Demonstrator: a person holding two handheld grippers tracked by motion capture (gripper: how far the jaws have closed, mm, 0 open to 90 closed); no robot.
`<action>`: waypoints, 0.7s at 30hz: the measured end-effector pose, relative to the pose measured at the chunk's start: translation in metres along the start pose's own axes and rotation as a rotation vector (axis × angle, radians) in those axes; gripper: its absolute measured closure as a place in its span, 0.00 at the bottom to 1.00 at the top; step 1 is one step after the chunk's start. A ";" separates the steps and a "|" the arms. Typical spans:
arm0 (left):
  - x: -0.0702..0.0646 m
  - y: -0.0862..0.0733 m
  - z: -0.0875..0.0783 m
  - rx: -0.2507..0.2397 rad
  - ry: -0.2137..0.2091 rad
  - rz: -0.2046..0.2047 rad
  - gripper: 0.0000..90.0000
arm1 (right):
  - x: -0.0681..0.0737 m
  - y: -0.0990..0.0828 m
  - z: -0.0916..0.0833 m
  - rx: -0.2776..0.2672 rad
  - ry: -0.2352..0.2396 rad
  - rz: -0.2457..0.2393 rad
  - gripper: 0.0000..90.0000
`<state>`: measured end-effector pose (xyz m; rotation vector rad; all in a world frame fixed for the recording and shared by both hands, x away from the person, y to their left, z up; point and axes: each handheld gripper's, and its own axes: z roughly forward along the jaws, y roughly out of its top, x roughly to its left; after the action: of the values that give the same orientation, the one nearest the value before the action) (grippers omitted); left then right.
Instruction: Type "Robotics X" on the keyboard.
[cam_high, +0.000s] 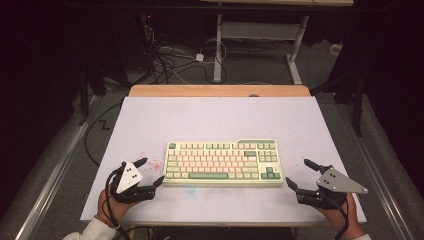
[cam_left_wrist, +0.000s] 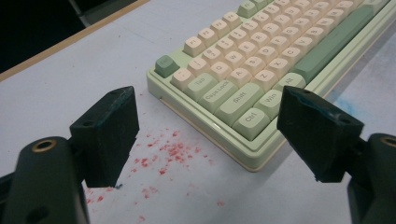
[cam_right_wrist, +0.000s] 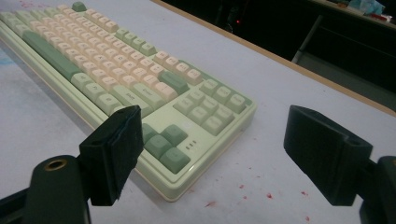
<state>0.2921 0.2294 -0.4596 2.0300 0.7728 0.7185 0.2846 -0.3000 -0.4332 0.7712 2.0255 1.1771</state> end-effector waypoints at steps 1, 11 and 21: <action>0.000 0.000 0.000 0.002 0.000 -0.002 0.23 | 0.000 0.000 0.000 0.000 0.000 0.000 0.23; 0.001 0.000 -0.001 0.007 -0.004 -0.013 0.22 | -0.001 0.003 0.000 -0.006 -0.007 0.006 0.22; 0.003 0.007 0.004 0.024 -0.020 -0.003 0.22 | 0.000 0.010 0.010 0.001 0.012 -0.006 0.22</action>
<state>0.2986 0.2267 -0.4550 2.0543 0.7766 0.6891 0.2942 -0.2905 -0.4281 0.7602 2.0366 1.1800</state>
